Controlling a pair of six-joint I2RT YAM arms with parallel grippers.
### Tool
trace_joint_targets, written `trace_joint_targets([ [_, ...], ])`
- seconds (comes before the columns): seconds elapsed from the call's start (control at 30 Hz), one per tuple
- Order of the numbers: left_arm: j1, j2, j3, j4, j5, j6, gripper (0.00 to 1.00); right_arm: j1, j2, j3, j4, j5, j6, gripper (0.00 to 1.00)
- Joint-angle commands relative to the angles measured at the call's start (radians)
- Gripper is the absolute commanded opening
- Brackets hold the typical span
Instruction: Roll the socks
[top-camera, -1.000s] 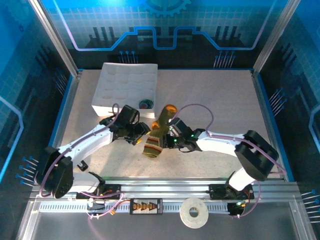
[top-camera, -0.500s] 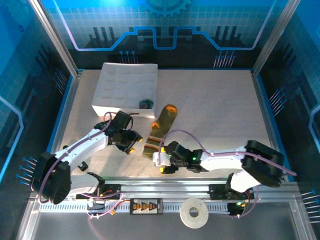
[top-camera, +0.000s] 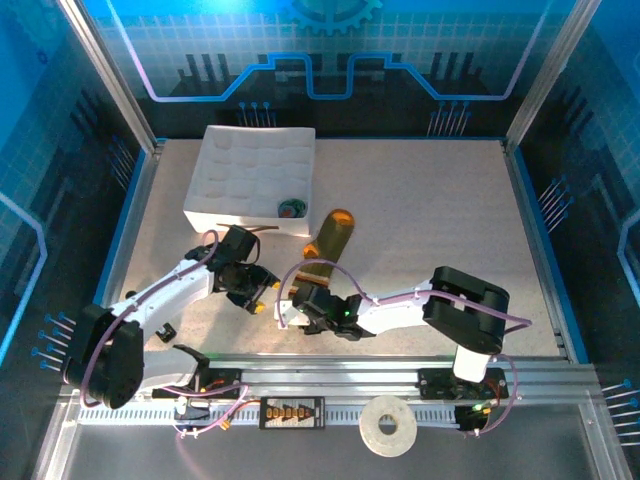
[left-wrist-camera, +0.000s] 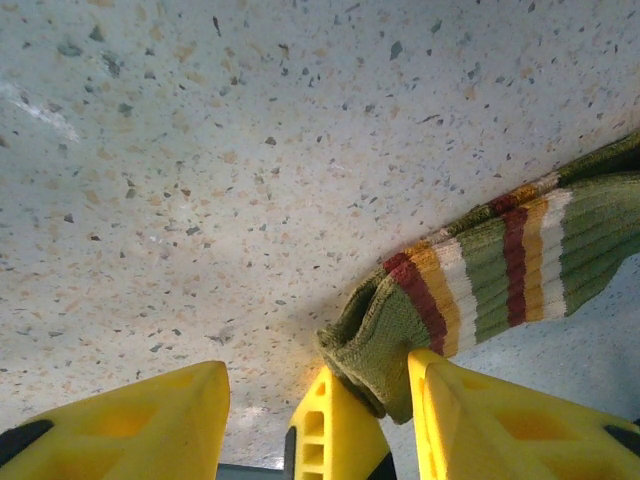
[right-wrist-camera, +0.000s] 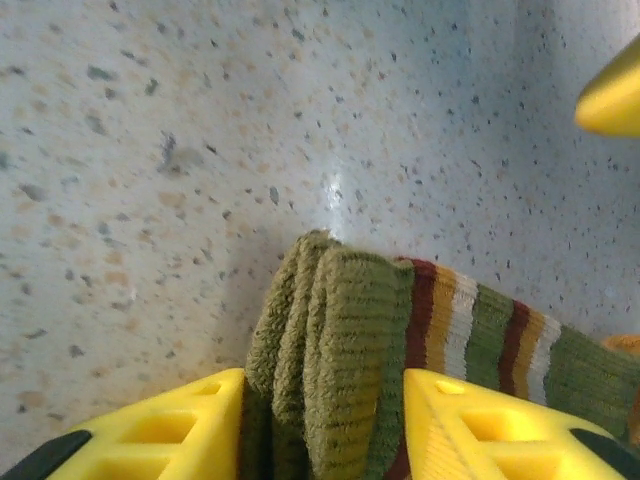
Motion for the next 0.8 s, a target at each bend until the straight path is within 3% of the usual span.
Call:
trace_joint_targets([
  [0.0, 0.010, 0.001, 0.022, -0.032, 0.023, 0.013, 0.54, -0.031, 0.016, 0.022, -0.071, 0.022, 0.041, 0.30],
  [0.07, 0.010, 0.002, 0.026, -0.030, 0.023, 0.017, 0.54, -0.040, 0.006, 0.027, -0.085, -0.020, 0.055, 0.18],
  [0.2, 0.010, 0.008, 0.028, -0.032, 0.020, 0.020, 0.54, -0.051, -0.053, 0.019, -0.094, -0.147, 0.081, 0.02],
  [0.37, 0.010, 0.015, 0.020, -0.027, 0.020, 0.026, 0.54, -0.115, -0.115, 0.037, -0.167, -0.382, 0.205, 0.00],
  [0.53, 0.010, 0.018, 0.010, -0.011, 0.029, 0.022, 0.53, -0.226, -0.080, 0.080, -0.229, -0.639, 0.349, 0.00],
  [0.77, 0.007, 0.029, 0.014, 0.021, 0.061, -0.013, 0.52, -0.326, 0.043, 0.114, -0.260, -0.821, 0.490, 0.00],
])
